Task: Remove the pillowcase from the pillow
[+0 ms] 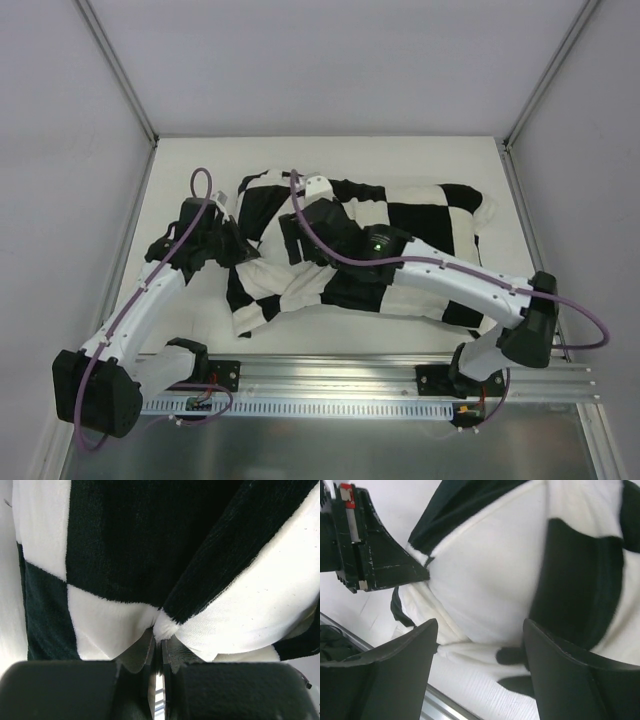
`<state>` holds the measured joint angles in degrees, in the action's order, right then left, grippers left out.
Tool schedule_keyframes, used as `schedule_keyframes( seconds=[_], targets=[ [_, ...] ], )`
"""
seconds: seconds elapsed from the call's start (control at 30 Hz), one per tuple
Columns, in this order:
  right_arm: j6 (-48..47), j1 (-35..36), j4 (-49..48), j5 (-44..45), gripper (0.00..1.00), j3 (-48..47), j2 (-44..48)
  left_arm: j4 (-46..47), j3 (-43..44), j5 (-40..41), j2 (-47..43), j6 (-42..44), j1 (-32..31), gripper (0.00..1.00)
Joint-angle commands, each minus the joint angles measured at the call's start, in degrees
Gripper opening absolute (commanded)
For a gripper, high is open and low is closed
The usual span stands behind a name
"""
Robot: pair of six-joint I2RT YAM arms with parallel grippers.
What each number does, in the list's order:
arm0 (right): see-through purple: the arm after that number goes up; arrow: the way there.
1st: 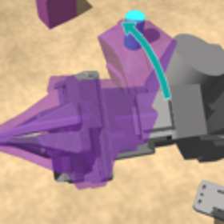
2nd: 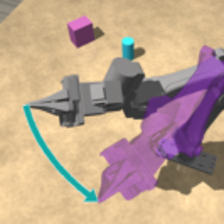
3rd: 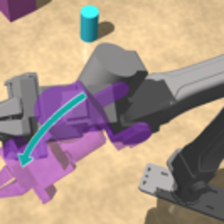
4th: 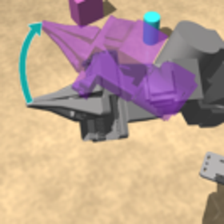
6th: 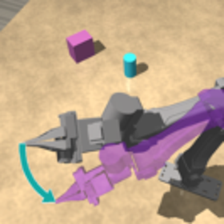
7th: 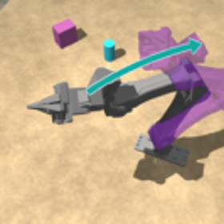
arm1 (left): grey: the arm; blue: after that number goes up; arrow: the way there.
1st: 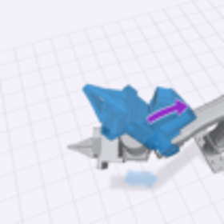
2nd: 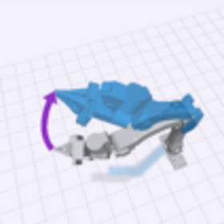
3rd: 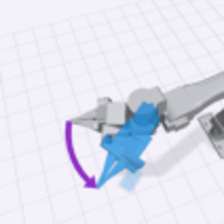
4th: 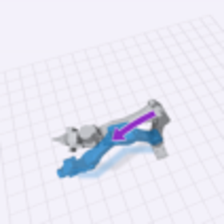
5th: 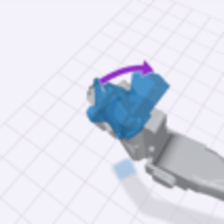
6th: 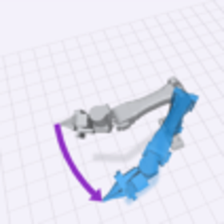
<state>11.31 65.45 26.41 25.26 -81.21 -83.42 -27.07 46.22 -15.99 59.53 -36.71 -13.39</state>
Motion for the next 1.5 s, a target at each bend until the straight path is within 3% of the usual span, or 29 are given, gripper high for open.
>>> schedule_keyframes(
  seconds=[0.0,0.13,0.2,0.37,0.63,0.83,1.03,1.13,1.17,1.23,1.27,1.47],
  targets=[
    [-6.4,3.0,1.0,0.1,0.74,-6.7,-7.2,-1.5,-1.3,2.5,-0.1,0.5,0.8,0.0],
    [-9.2,4.0,4.3,1.5,0.78,-16.1,-15.3,-1.5,-1.8,3.2,-0.6,0.4,0.8,0.0],
    [-10.7,3.9,5.1,4.4,0.87,-18.5,-19.8,-1.5,-1.8,2.9,-0.7,0.3,1.1,0.0],
    [-8.3,1.0,7.9,8.5,0.94,-20.9,-29.2,-1.5,-2.2,0.1,-0.5,0.3,3.5,0.0],
    [-2.7,-2.3,9.0,7.7,0.99,-18.6,-32.6,-1.3,-5.3,-2.6,0.1,-1.4,8.0,0.0],
    [-1.0,-2.6,9.3,6.8,0.96,-18.3,-33.9,-0.5,-10.6,-4.3,-1.9,-3.6,14.3,0.0],
    [1.3,-2.9,10.1,4.6,0.98,-19.6,-37.8,-0.4,-10.6,-5.7,-2.9,-3.4,14.7,0.0],
    [1.3,-3.0,10.0,3.5,0.82,-19.7,-38.4,-0.4,-10.4,-6.4,-3.4,-3.6,14.7,0.0],
    [1.1,-3.0,9.9,3.5,0.58,-19.7,-38.3,-0.4,-10.4,-6.4,-3.5,-4.2,14.7,0.0],
    [0.7,-3.2,9.6,3.5,0.25,-20.2,-37.7,0.1,-10.3,-6.5,-3.1,-4.8,14.7,0.0],
    [0.6,-3.7,9.8,3.1,0.01,-20.3,-37.3,0.4,-9.8,-6.7,-2.9,-4.9,14.7,0.0],
    [1.8,-5.1,9.2,4.3,0.01,-16.4,-26.2,0.8,-8.1,-8.5,-1.1,-3.5,14.2,0.0]
  ],
)
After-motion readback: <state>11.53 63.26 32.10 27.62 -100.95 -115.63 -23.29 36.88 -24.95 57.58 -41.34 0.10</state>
